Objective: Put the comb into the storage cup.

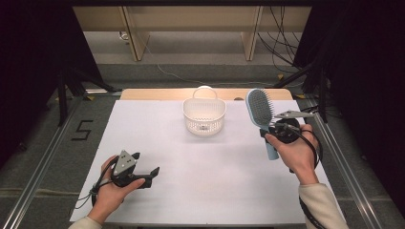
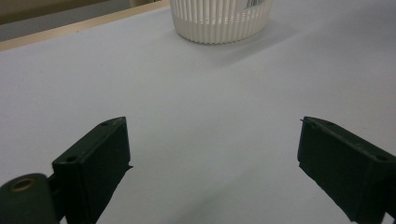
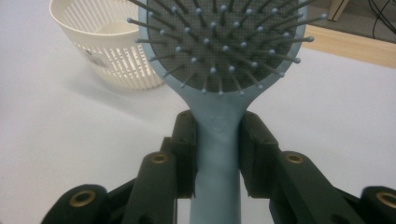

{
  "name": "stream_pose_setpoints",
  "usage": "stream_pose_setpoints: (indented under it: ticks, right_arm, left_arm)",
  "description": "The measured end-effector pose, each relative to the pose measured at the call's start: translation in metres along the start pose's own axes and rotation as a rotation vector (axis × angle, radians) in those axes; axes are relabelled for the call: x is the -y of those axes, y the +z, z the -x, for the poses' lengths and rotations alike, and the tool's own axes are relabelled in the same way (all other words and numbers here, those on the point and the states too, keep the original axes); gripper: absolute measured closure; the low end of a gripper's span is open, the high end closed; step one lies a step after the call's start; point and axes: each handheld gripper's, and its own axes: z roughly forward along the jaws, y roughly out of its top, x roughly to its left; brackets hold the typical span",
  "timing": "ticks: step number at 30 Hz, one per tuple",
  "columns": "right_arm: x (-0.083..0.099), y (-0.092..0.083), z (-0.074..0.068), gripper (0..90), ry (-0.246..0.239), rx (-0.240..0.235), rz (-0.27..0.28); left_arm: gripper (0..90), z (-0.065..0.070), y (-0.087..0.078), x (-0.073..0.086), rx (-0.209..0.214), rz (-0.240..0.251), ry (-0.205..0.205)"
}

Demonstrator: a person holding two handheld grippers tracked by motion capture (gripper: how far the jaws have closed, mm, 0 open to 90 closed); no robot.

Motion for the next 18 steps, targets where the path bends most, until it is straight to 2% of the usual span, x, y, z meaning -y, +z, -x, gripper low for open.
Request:
stream_pose_setpoints:
  ticks: [13,18]
  right_arm:
    - [-0.0039,-0.0054,-0.0023,70.3,-0.02,0.009,0.085]
    - [-0.0055,-0.0084,-0.0029,70.3,-0.037,0.013,0.134]
  left_arm:
    - [8.9,0.0,0.0004,0.0001,-0.001,0.001,-0.001]
    - [8.9,0.0,0.0004,0.0001,-0.001,0.0,0.0]
